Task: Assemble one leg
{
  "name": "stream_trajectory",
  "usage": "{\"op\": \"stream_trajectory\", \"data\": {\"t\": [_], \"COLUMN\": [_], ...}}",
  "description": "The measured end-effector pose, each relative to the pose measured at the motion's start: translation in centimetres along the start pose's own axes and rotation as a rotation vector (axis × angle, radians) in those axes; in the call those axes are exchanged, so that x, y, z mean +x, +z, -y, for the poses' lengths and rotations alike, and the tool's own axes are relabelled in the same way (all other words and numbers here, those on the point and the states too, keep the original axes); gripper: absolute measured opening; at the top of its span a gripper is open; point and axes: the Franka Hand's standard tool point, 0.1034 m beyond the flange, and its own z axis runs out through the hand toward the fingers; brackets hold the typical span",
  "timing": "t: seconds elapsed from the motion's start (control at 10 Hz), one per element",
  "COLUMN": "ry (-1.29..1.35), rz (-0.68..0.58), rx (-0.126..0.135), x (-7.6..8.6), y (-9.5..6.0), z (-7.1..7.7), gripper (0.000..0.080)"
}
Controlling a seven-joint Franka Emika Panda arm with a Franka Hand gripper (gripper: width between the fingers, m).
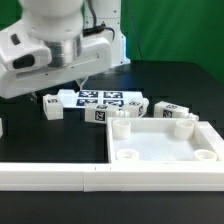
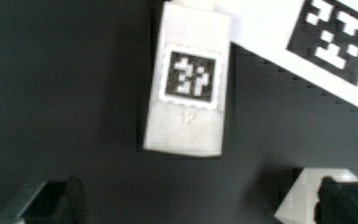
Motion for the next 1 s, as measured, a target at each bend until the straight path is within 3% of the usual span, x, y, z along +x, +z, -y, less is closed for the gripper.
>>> {"op": "stream_trajectory", "data": {"t": [0.1,0.4,0.6,0.8,0.9,1.0], "ry": [-0.031,-0.033,-0.056,0.027,0.052,0.038], "rz": [-0.026,-0.034,0.017,0.133,0.147,0.141], "rx": [0.055,0.068,0.024,-0.052,-0.014,-0.014], "x": [-0.51,-0.26,-0.61,-0.41,-0.08,-0.01], "y": [0.79,0.7,1.43,0.8,0.92,0.95], "z": [-0.7,-0.34,-1.15,-0.74,-0.3,-0.53], "gripper": [0.0649,0.0649,0.0649,0.0649,0.0649,0.0649]}}
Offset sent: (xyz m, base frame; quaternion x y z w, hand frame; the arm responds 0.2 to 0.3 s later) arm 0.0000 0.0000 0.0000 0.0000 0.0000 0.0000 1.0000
